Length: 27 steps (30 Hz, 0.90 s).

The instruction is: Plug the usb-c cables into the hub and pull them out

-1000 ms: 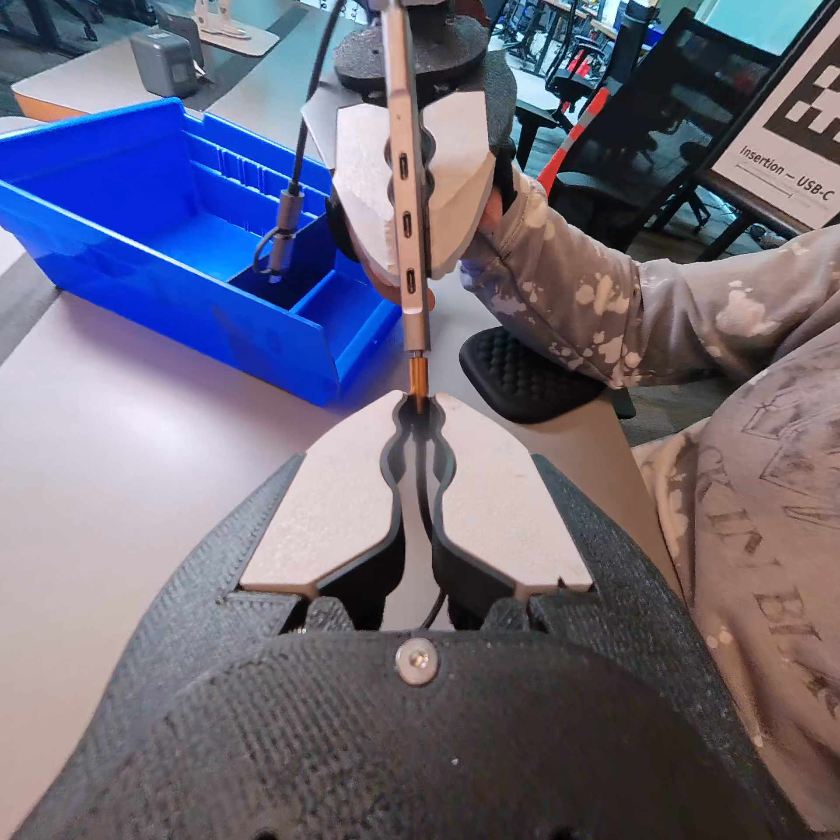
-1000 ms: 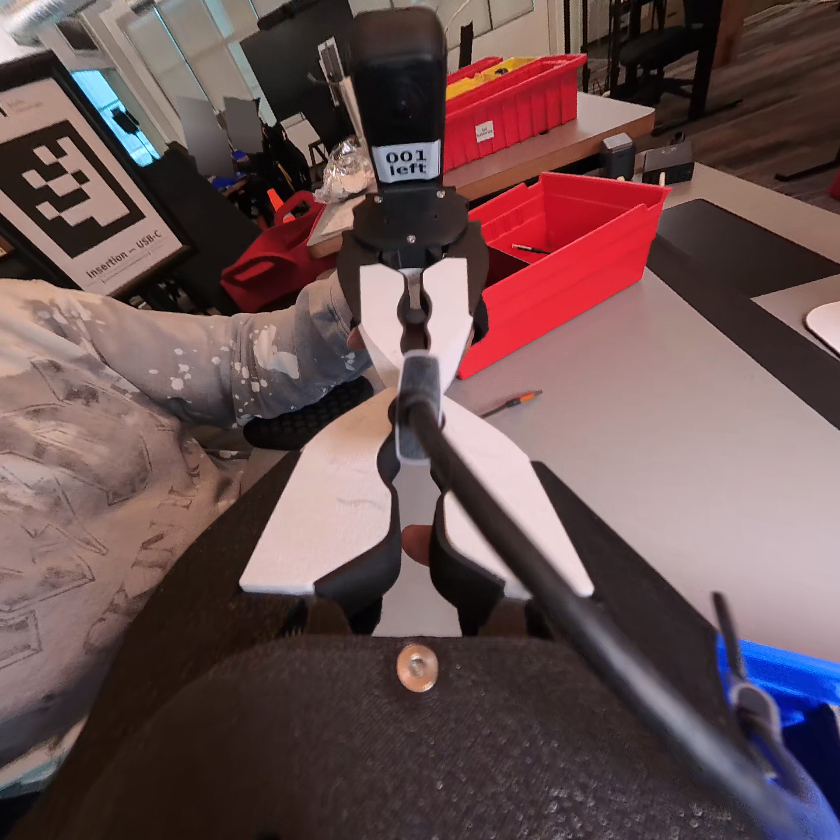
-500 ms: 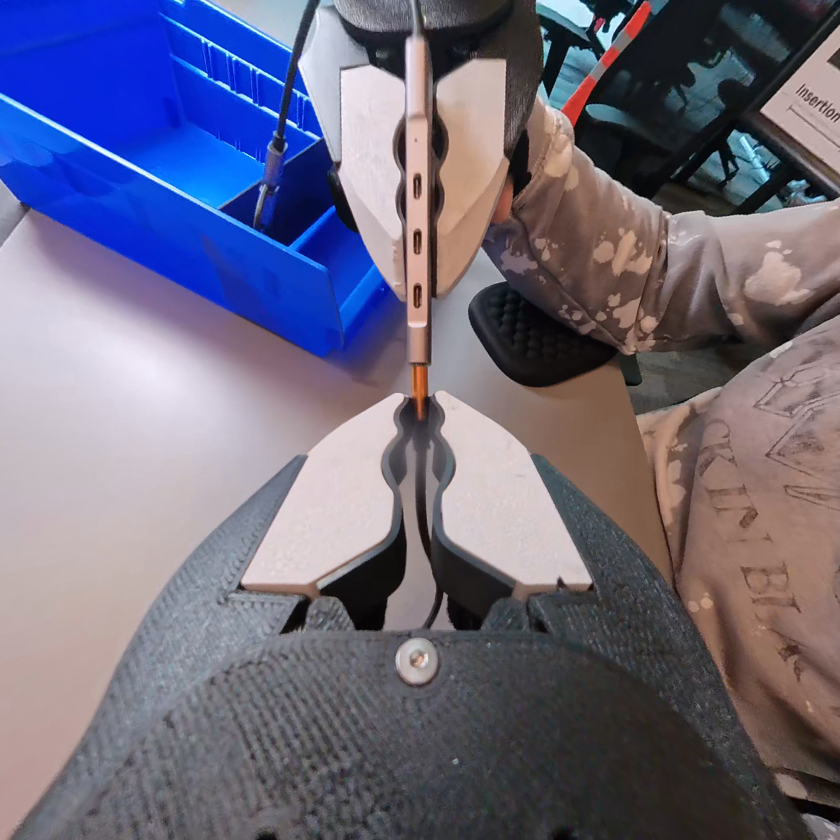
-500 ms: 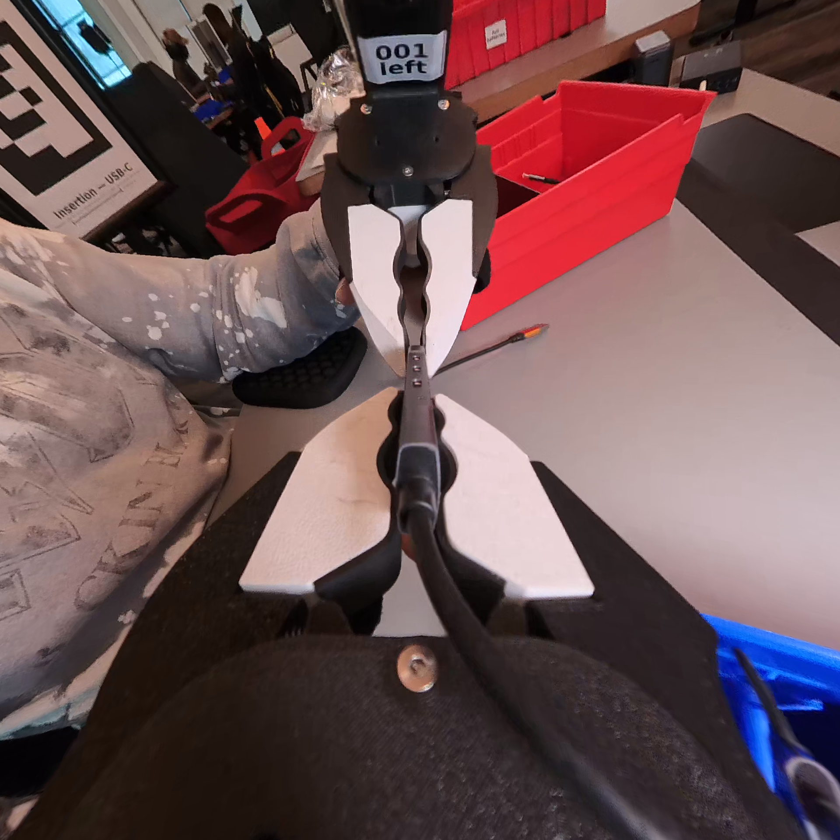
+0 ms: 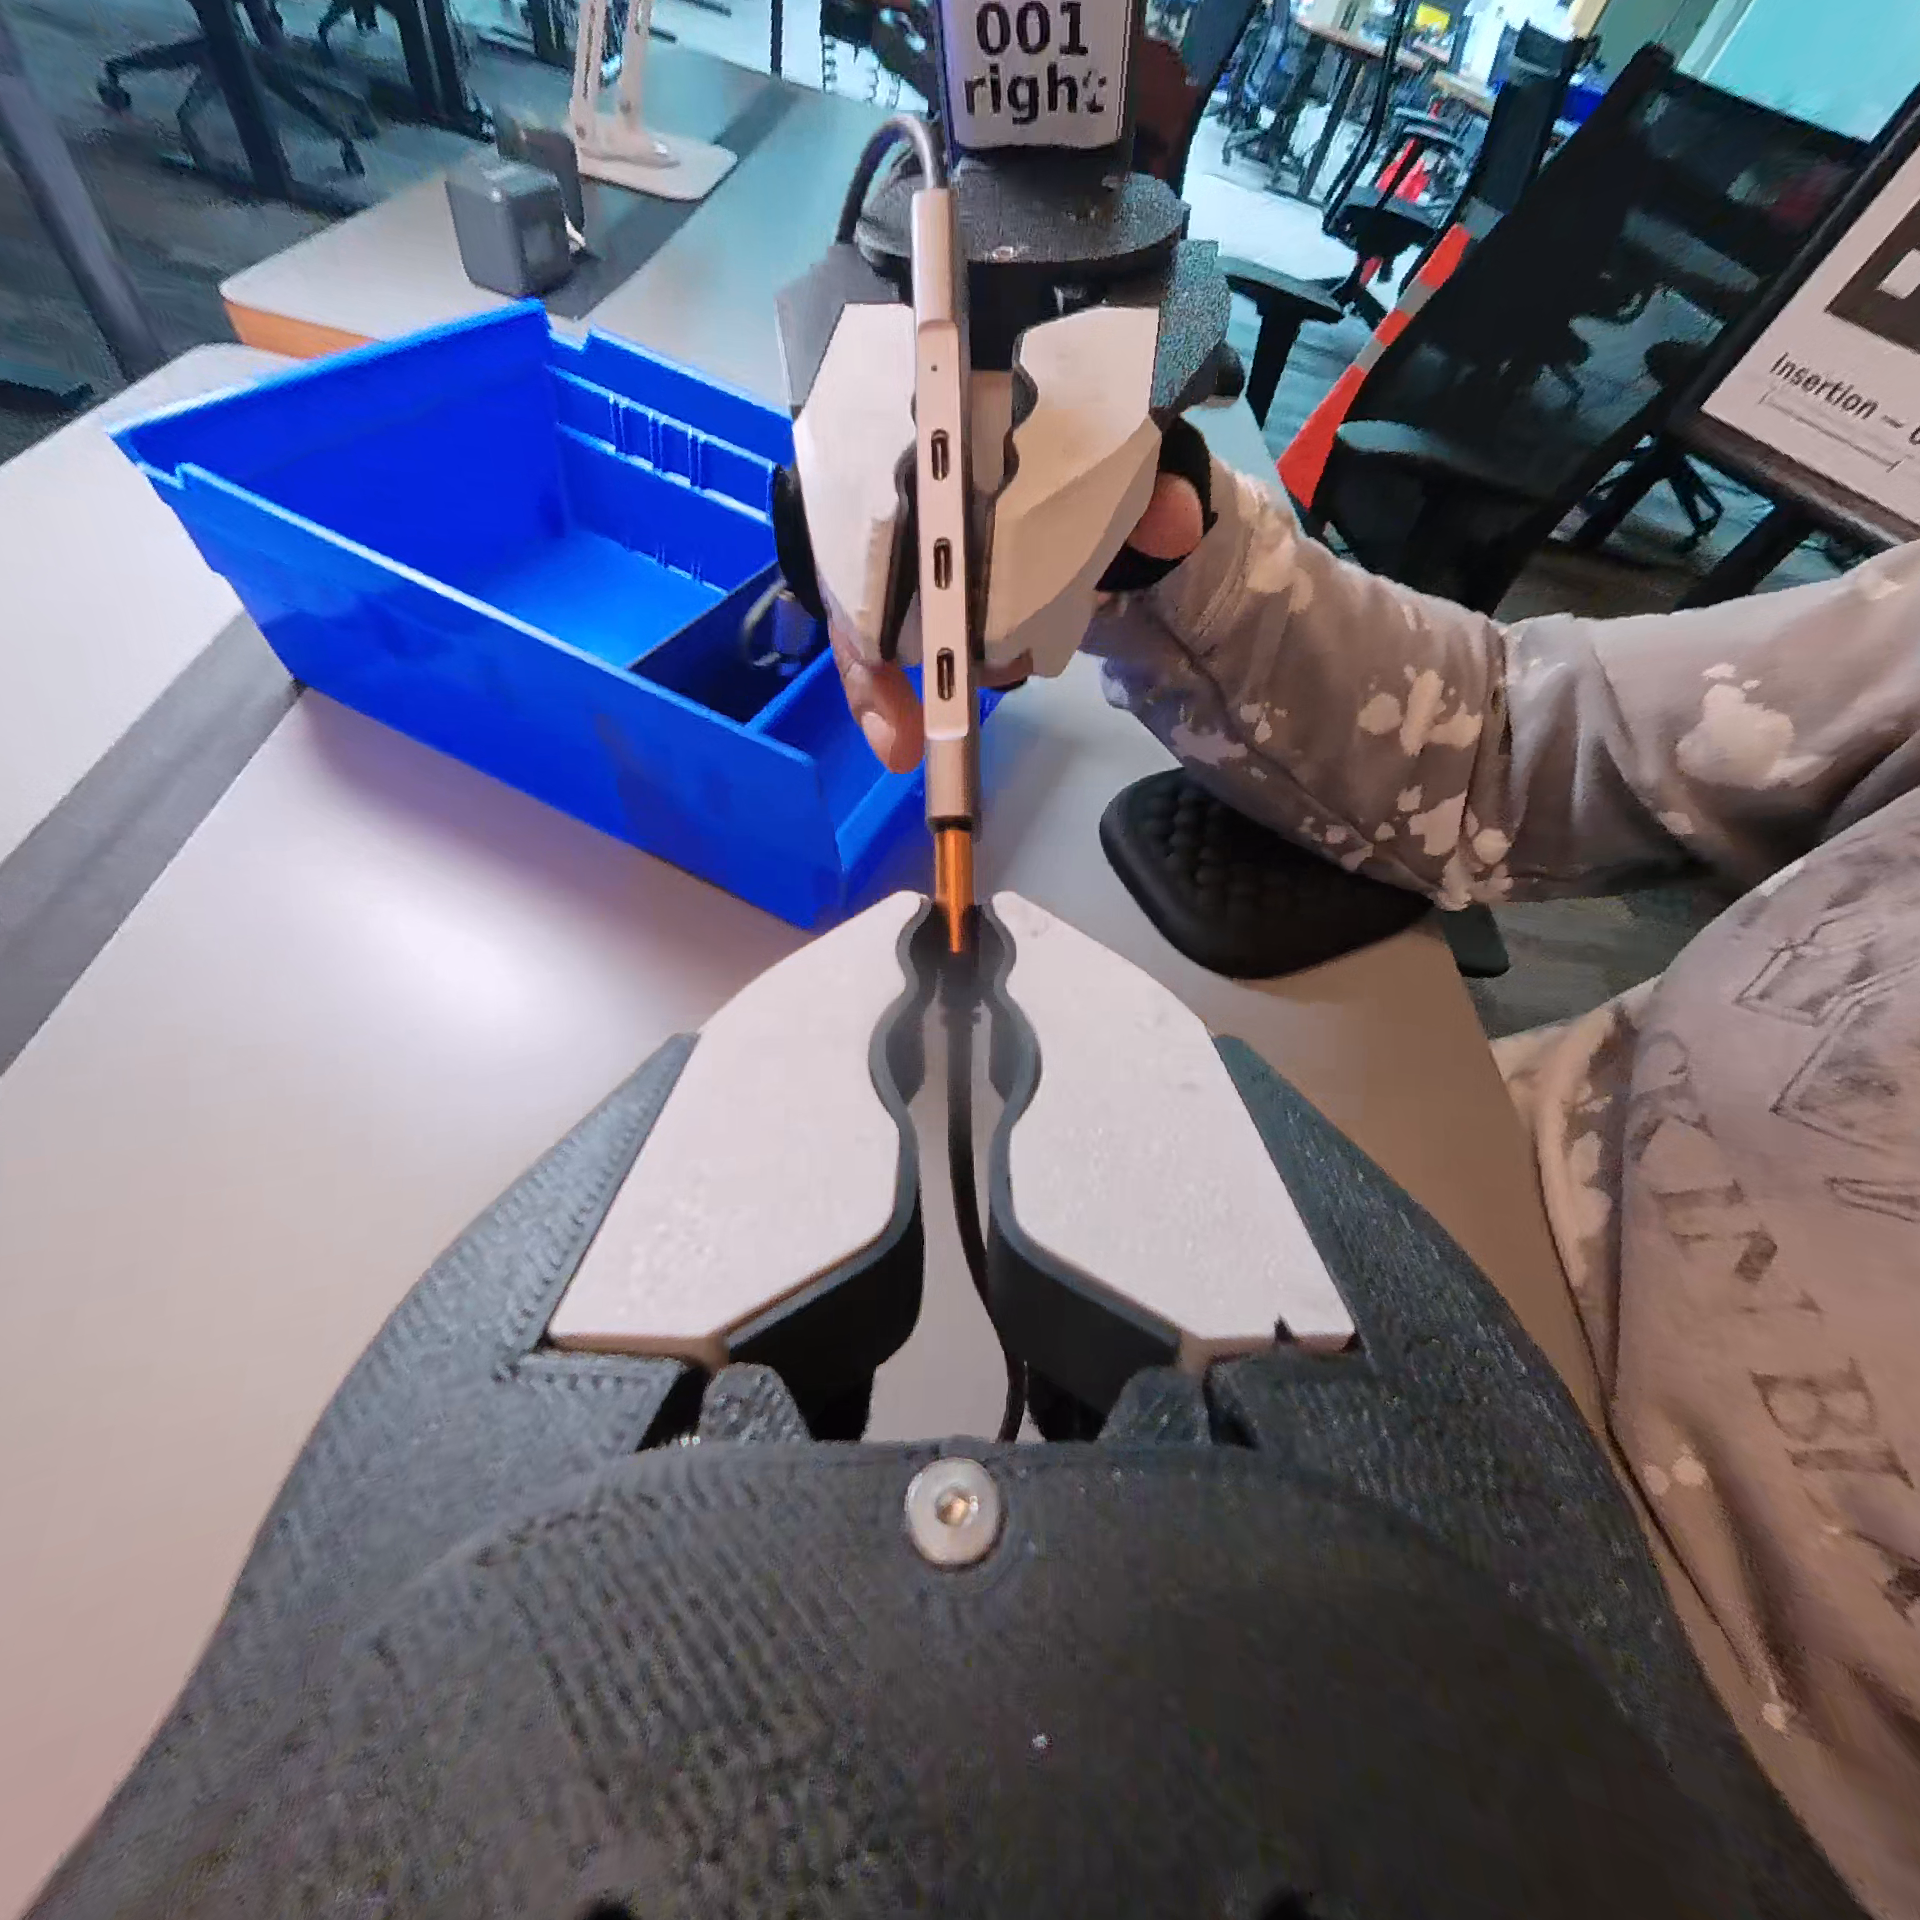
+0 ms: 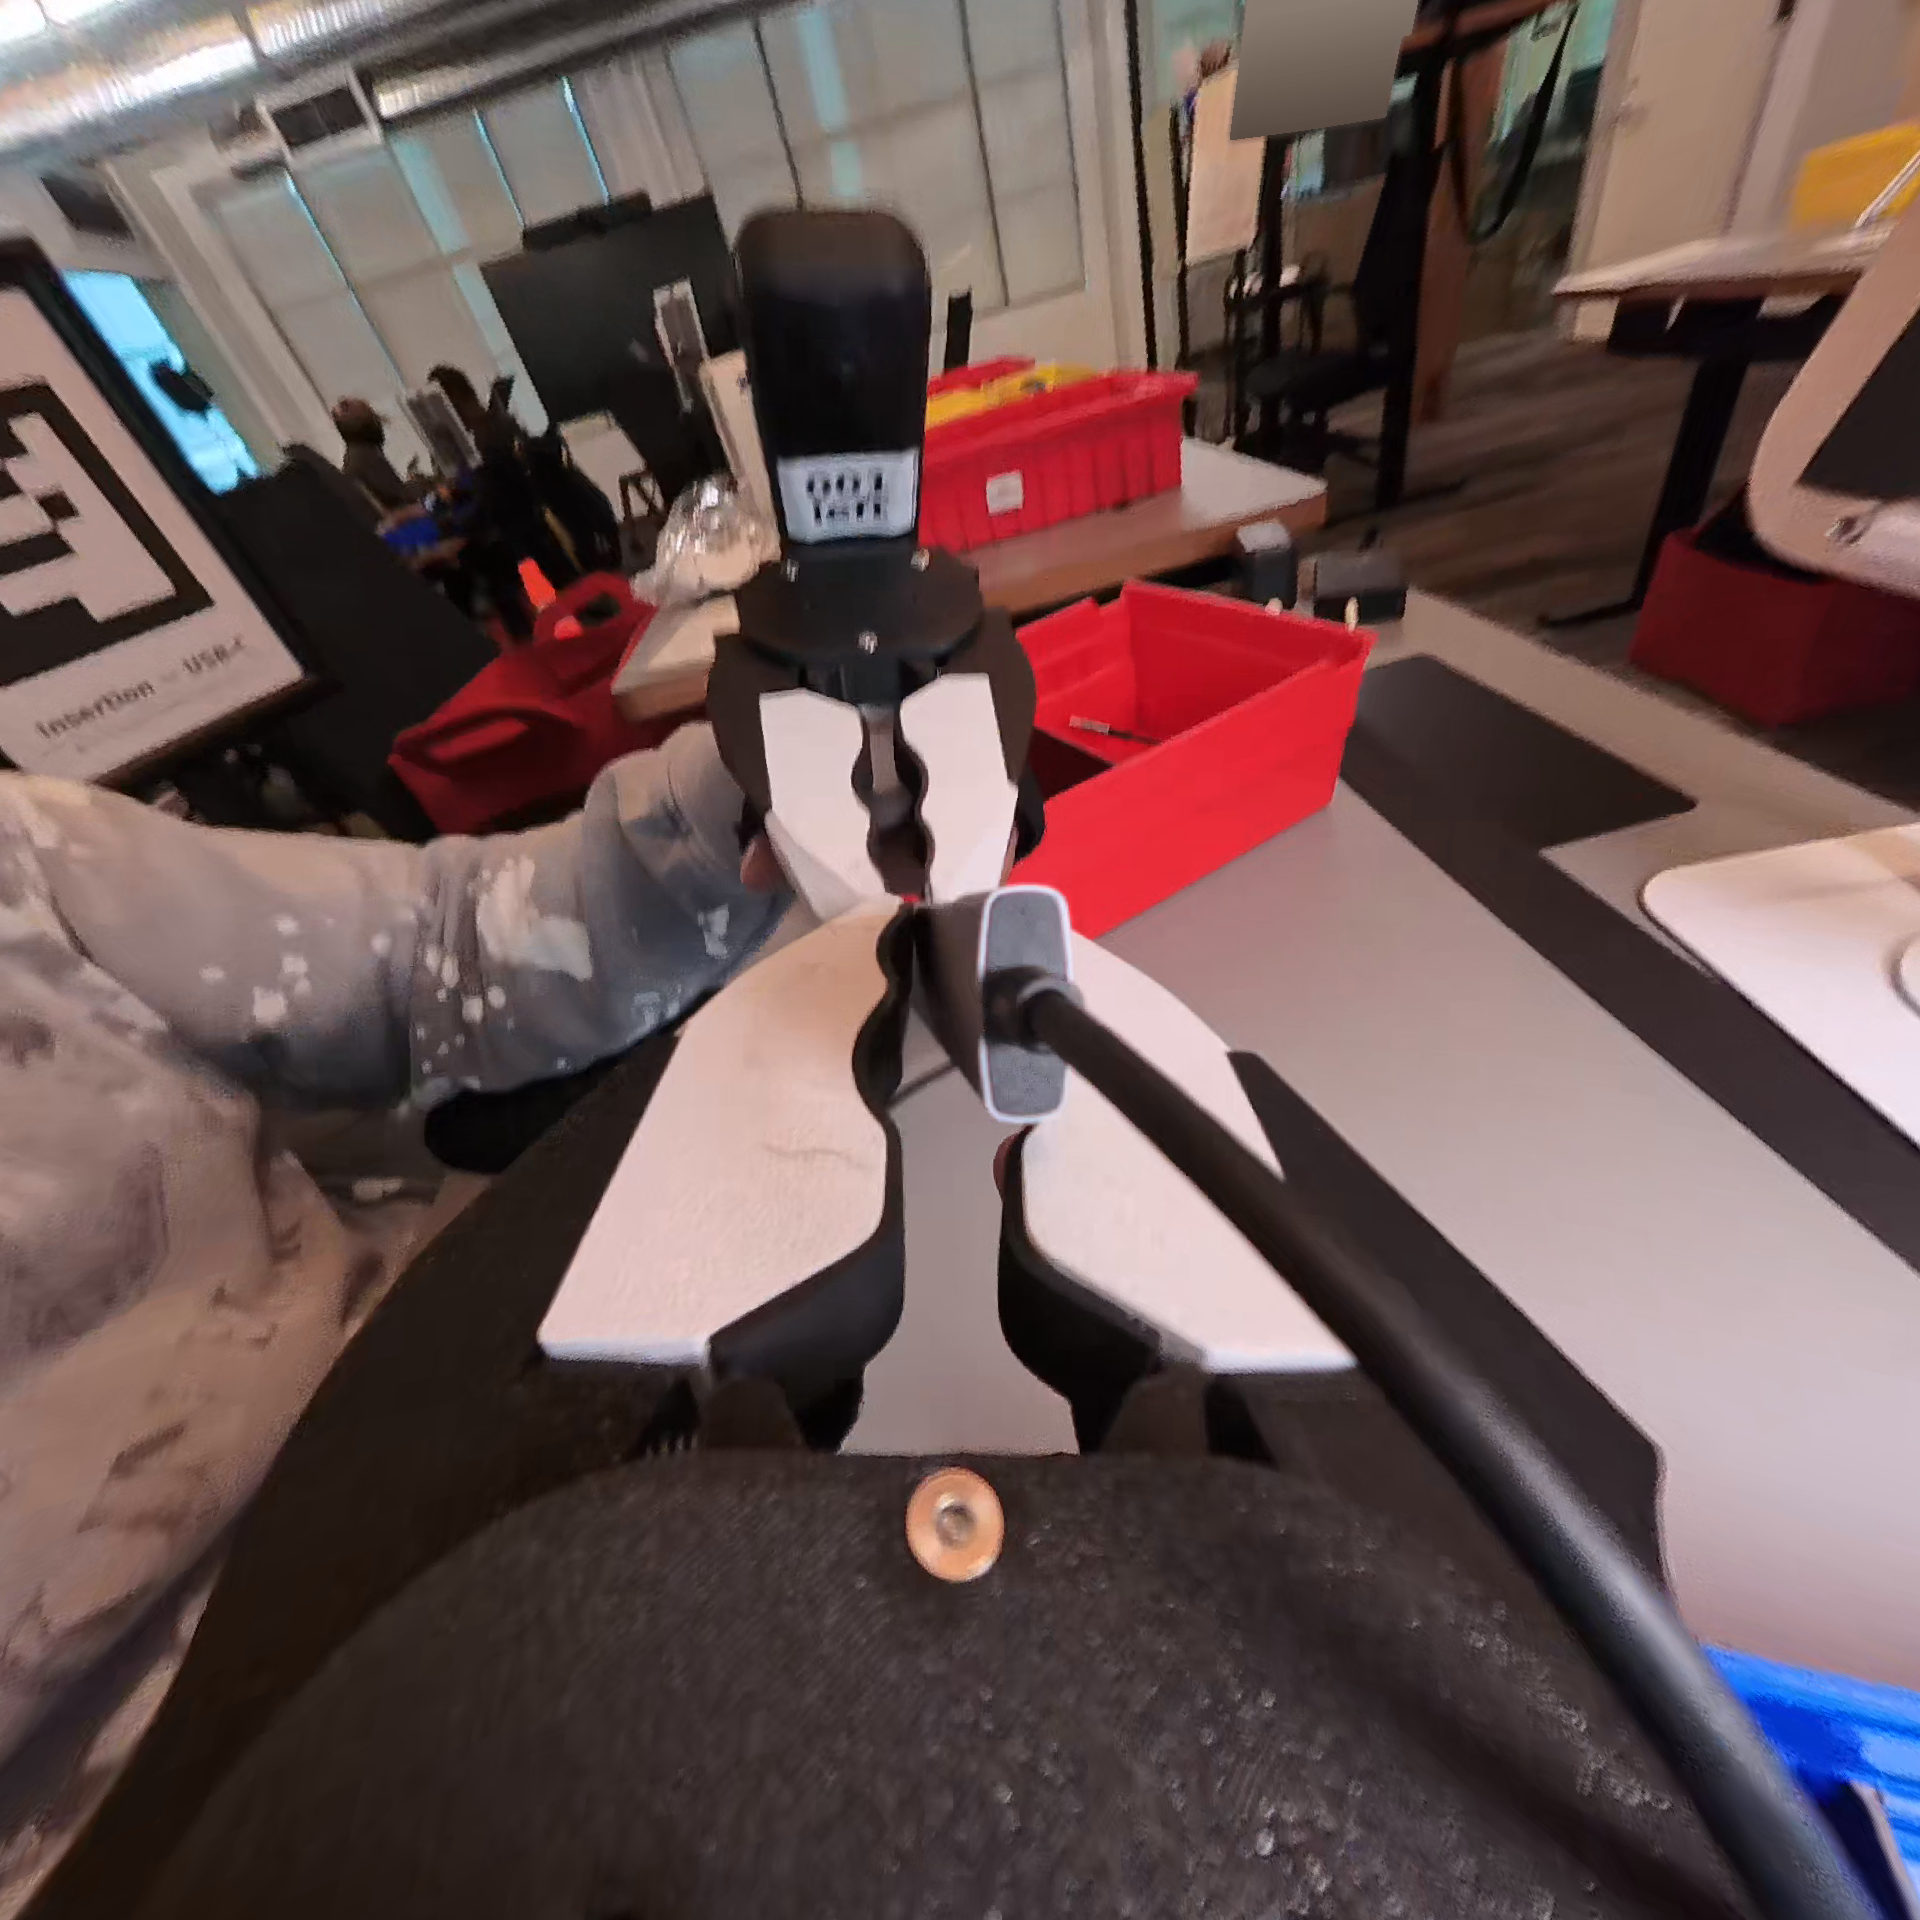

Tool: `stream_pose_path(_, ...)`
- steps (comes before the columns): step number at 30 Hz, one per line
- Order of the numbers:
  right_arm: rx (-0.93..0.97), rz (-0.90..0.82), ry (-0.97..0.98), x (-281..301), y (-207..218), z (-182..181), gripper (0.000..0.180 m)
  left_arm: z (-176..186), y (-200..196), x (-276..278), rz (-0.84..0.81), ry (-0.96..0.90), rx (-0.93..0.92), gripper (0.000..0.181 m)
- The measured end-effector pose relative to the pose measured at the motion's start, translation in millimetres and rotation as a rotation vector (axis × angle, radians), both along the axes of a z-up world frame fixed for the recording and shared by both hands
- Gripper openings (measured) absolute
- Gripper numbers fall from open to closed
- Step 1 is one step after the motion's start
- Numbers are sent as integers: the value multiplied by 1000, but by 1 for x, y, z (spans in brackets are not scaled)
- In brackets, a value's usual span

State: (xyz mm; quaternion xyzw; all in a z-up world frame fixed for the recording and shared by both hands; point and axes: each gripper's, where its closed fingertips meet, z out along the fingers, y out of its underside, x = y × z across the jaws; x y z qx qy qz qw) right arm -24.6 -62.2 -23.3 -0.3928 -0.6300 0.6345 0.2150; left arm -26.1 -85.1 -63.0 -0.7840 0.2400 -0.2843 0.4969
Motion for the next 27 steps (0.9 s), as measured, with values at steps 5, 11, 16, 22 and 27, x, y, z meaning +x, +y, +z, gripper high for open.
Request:
stream_pose_path(5,-64,-68,75,1,3,26,10,8,9,10,27,3,89,7)
stream_pose_path(11,-13,73,99,20,-11,28,6,-7,18,49,-14,65,91,8)
stream_pose_path(16,143,133,86,31,-24,16,6,-8,11,62,-74,75,79,28)
stream_pose_path(22,135,43,132,20,-21,25,8,5,22,54,33,105,195,10)
stream_pose_path(27,49,-6,211,24,-7,46,26,41,19,38,74,-105,354,9)
